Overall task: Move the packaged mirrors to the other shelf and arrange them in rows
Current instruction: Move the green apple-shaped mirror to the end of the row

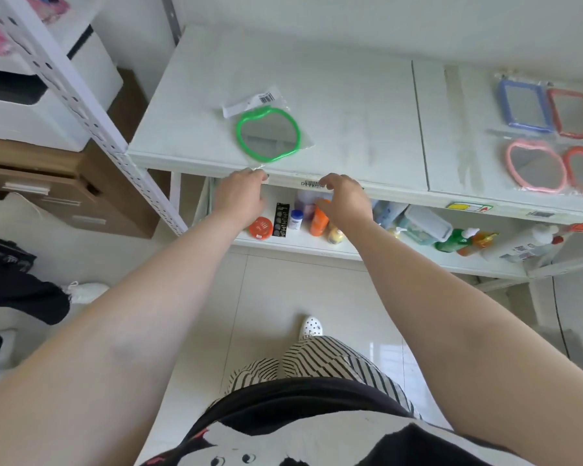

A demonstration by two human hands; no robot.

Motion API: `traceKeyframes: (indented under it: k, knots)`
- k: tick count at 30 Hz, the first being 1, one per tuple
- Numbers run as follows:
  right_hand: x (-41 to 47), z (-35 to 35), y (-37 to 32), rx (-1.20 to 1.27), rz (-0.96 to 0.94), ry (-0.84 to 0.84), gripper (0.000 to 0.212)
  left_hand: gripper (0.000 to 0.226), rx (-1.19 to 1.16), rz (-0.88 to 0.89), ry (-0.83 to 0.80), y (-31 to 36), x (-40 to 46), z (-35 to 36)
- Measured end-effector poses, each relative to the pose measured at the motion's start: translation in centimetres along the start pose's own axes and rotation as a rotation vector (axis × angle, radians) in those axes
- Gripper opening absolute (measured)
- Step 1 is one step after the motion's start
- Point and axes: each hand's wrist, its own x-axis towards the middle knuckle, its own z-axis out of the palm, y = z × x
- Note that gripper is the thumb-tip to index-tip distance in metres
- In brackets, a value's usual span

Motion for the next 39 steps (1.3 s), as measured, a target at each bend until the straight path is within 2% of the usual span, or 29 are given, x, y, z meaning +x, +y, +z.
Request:
traceKeyframes:
  k: [8, 15, 21, 28, 35, 39]
  knots:
    - [5.3, 1.5, -1.9, -0.014, 0.019, 0.012, 0.040, 0.043, -0.043, -0.076, -0.008, -2.6, 4.8, 0.4]
    - [13.2, 1.7, -3.9, -0.008, 0.059, 0.060, 0.045, 0.053, -0.137, -0.238, -0.016, -5.3, 11.5, -0.4]
    - [17.2, 2.1, -5.0, -0.007, 0.149, -0.007, 0.055, 0.067, -0.278, -0.303, -0.079, -7.3, 15.5, 0.2]
    - [18.0, 4.0, -6.5, 0.089, 0.310, -0.036, 0.066, 0.085, -0.503, -0.257, -0.186, -8.7, 19.1, 0.2]
    - [15.4, 7.3, -10.1, 0.285, 0.500, 0.132, 0.055, 0.076, -0.787, -0.185, -0.317, -11.6, 20.6, -0.9]
    - [13.5, 8.3, -12.4, 0.384, 0.603, 0.188, 0.065, 0.083, -0.857, -0.148, -0.334, -13.3, 21.3, -1.7]
